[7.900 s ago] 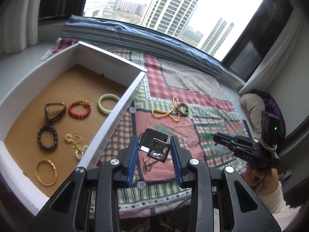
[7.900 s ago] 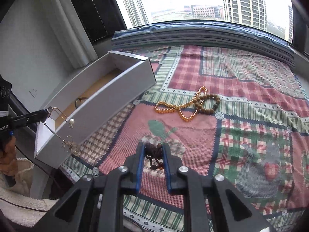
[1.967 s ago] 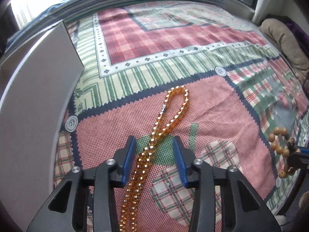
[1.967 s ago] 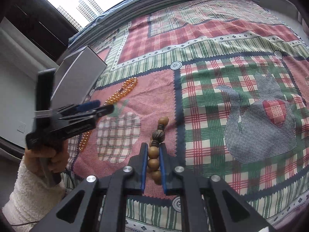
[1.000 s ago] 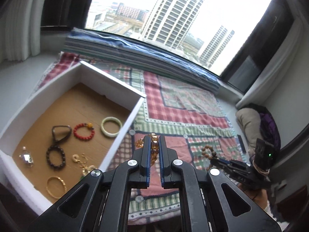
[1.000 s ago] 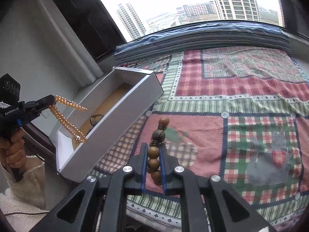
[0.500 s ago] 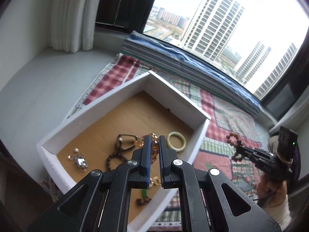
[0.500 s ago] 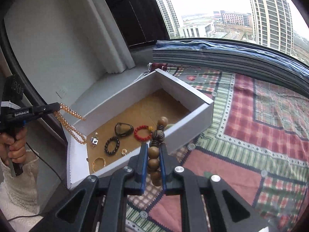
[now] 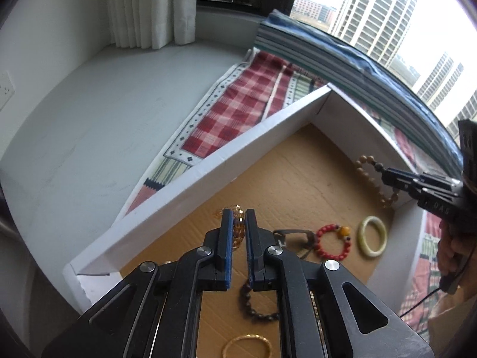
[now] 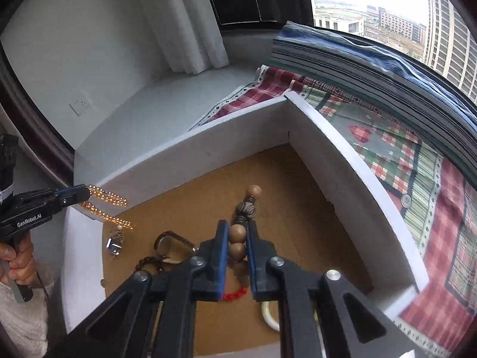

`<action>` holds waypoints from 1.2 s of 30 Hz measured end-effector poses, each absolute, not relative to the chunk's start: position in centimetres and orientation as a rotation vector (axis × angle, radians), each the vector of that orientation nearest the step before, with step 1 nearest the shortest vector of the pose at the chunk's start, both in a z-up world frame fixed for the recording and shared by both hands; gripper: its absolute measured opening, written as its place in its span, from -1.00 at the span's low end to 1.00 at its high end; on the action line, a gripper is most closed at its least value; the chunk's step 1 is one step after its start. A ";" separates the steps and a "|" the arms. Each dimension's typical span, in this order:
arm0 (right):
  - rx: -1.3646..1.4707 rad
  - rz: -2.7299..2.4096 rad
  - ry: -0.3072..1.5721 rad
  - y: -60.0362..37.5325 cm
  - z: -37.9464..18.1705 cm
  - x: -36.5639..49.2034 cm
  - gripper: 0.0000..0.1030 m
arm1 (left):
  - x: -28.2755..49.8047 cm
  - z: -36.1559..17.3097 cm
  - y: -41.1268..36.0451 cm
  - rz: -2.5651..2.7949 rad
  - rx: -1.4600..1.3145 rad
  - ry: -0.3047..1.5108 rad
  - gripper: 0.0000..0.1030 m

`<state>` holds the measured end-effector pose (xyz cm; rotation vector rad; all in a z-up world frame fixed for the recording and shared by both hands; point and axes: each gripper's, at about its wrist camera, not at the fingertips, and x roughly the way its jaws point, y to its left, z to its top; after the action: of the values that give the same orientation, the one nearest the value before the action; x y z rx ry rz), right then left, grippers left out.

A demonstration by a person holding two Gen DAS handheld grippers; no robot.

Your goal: Organize jewelry

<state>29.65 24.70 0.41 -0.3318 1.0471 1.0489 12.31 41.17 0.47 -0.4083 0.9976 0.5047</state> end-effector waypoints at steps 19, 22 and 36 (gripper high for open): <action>-0.416 0.992 0.923 19.7 2.3 20.3 0.52 | 6.1 5.0 30.6 0.721 -0.279 0.800 0.99; -0.411 0.995 0.909 18.5 3.2 18.7 0.52 | 4.9 5.3 29.4 0.752 -0.301 0.796 0.99; -0.465 0.987 0.861 17.4 4.9 13.4 0.52 | 1.6 4.6 28.4 0.796 -0.345 0.885 0.99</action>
<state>13.42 17.41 4.85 -0.4646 0.8612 0.9871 1.64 28.44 4.61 -0.3446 0.8850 0.7959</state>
